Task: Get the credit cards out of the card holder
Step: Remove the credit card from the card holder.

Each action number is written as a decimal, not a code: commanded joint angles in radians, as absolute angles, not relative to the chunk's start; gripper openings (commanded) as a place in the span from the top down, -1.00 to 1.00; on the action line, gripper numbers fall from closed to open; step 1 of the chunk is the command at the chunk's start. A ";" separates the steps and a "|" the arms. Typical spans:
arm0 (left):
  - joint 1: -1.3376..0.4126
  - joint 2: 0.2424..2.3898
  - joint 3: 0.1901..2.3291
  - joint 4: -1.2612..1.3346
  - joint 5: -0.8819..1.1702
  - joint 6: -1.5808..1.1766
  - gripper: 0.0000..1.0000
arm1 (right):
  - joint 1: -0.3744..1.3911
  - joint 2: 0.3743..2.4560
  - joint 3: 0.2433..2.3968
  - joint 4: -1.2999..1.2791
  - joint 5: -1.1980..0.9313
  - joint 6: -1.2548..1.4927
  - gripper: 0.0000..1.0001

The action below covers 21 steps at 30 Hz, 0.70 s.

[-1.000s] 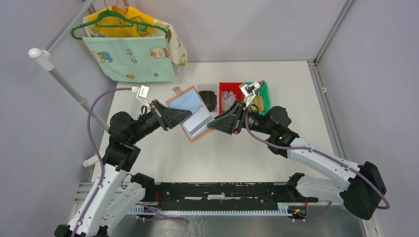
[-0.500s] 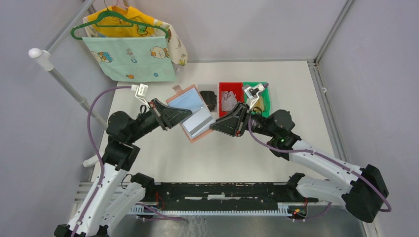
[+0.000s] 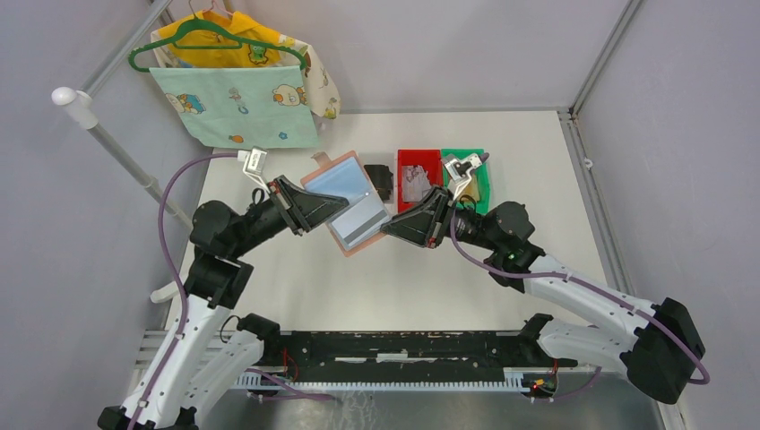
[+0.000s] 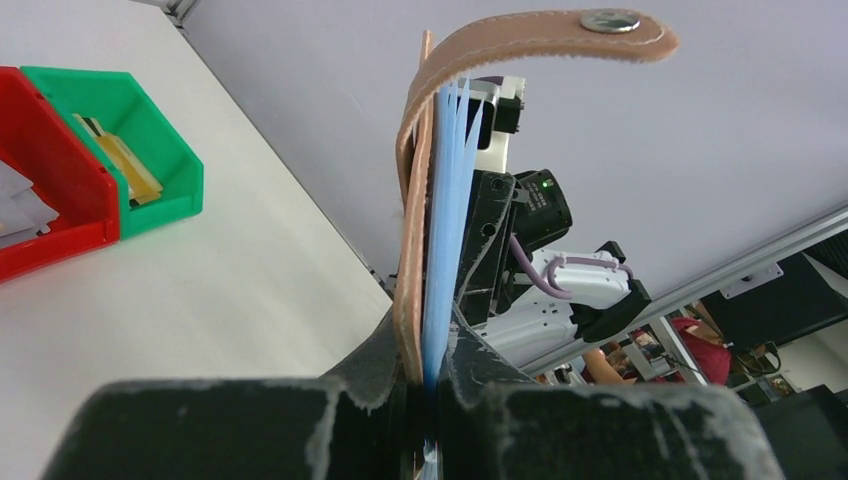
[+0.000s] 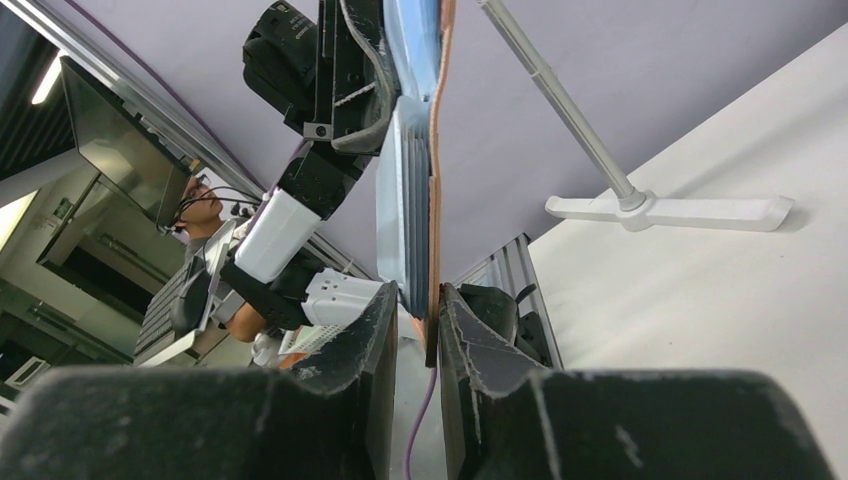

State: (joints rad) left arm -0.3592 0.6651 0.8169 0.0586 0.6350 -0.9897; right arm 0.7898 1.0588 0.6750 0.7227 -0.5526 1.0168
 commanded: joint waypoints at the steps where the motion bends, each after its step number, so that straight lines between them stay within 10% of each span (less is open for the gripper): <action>1: -0.351 0.663 0.883 0.136 0.653 -1.036 0.96 | 0.788 1.036 0.657 0.804 -0.535 1.002 0.51; 21: -0.345 0.660 0.877 0.133 0.659 -1.034 0.96 | 0.788 1.072 0.672 0.889 -0.540 1.075 0.40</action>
